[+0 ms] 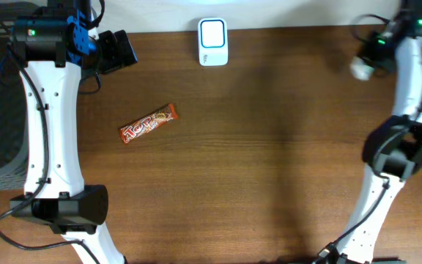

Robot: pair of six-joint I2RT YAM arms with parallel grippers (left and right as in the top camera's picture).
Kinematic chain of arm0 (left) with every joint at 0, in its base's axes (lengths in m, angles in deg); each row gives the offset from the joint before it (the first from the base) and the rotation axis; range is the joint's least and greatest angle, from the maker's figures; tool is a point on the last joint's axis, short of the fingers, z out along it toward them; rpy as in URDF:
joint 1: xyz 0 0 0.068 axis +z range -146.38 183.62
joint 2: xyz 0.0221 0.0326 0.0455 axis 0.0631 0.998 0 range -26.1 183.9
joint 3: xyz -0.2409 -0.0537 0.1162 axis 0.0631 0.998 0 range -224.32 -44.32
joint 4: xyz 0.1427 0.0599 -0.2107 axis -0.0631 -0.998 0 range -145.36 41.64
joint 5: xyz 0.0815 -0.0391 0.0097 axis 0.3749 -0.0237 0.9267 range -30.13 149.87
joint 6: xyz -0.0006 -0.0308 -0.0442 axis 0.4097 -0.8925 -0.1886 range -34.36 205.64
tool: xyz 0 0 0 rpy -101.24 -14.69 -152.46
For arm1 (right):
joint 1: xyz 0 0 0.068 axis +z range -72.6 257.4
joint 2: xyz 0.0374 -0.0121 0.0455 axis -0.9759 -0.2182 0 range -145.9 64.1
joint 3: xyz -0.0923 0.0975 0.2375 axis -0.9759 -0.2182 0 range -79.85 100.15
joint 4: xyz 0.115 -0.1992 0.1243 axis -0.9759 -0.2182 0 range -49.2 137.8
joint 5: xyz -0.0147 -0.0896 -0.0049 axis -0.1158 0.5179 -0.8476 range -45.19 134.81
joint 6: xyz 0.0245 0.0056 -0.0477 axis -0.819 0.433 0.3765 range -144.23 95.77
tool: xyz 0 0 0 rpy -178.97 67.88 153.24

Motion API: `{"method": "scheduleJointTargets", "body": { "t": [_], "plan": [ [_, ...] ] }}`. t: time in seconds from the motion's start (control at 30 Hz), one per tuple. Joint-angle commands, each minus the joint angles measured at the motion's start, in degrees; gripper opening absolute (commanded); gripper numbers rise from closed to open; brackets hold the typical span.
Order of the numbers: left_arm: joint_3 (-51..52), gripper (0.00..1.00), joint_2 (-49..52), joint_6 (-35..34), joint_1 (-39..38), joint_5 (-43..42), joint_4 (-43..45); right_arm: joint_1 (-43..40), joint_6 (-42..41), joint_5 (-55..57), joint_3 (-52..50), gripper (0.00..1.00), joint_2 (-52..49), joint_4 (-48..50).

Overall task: Scan the item barcode
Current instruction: 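Carry the green box to the right table edge and release it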

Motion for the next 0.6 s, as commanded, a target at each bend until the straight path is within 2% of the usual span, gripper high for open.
{"method": "scheduleJointTargets", "body": {
  "t": [0.0, 0.07, 0.1, 0.13, 0.17, 0.2, 0.27, 0.3, 0.37, 0.43, 0.47, 0.5, 0.57],
  "plan": [
    [-0.4, 0.99, 0.3, 0.9, -0.2, 0.3, 0.1, -3.1, 10.9, 13.8, 1.2, 0.04, 1.6, -2.2],
    [-0.4, 0.99, 0.3, 0.9, -0.2, 0.3, 0.1, -5.7, 10.5, 14.8, 1.2, 0.04, 1.4, -2.5],
    [-0.4, 0.99, 0.3, 0.9, -0.2, 0.4, 0.1, -6.8, 10.3, 14.8, 1.2, 0.11, 1.2, -2.5],
    [-0.4, 0.99, 0.3, 0.9, -0.2, 0.3, 0.1, -7.6, 9.4, 15.1, 1.2, 0.36, 1.2, -2.6],
    [-0.4, 0.99, 0.3, 0.9, -0.2, 0.3, 0.1, -8.3, 8.2, 15.7, 1.2, 0.79, 1.1, -3.0],
    [-0.4, 0.99, 0.3, 0.9, -0.2, 0.3, 0.1, -8.7, 7.4, 15.8, 1.2, 0.99, 1.1, -3.3],
    [-0.4, 0.99, 0.3, 0.9, -0.2, 0.3, 0.1, -8.5, 6.4, 15.1, 1.2, 0.99, 1.1, -4.3],
    [-0.4, 0.99, 0.3, 0.9, -0.2, 0.3, 0.1, -8.1, 6.4, 11.0, 1.2, 0.99, 1.1, -5.2],
    [-0.4, 0.99, 0.3, 0.9, -0.2, 0.3, 0.1, -7.2, 6.8, -2.4, 1.2, 0.99, 1.1, -6.4],
    [-0.4, 0.99, 0.3, 0.9, -0.2, 0.4, 0.1, -4.9, 9.6, -24.3, 1.2, 1.00, 1.1, -7.4],
    [-0.4, 0.99, 0.3, 0.9, -0.2, 0.3, 0.1, -3.5, 10.6, -31.6, 1.2, 1.00, 1.1, -7.7],
    [-0.4, 0.99, 0.3, 0.9, -0.2, 0.3, 0.1, -1.5, 11.2, -38.4, 1.2, 1.00, 1.1, -7.8],
    [-0.4, 0.99, 0.3, 0.9, -0.2, 0.3, 0.1, 3.5, 10.6, -43.6, 1.2, 0.99, 1.1, -8.2]
  ]
}}
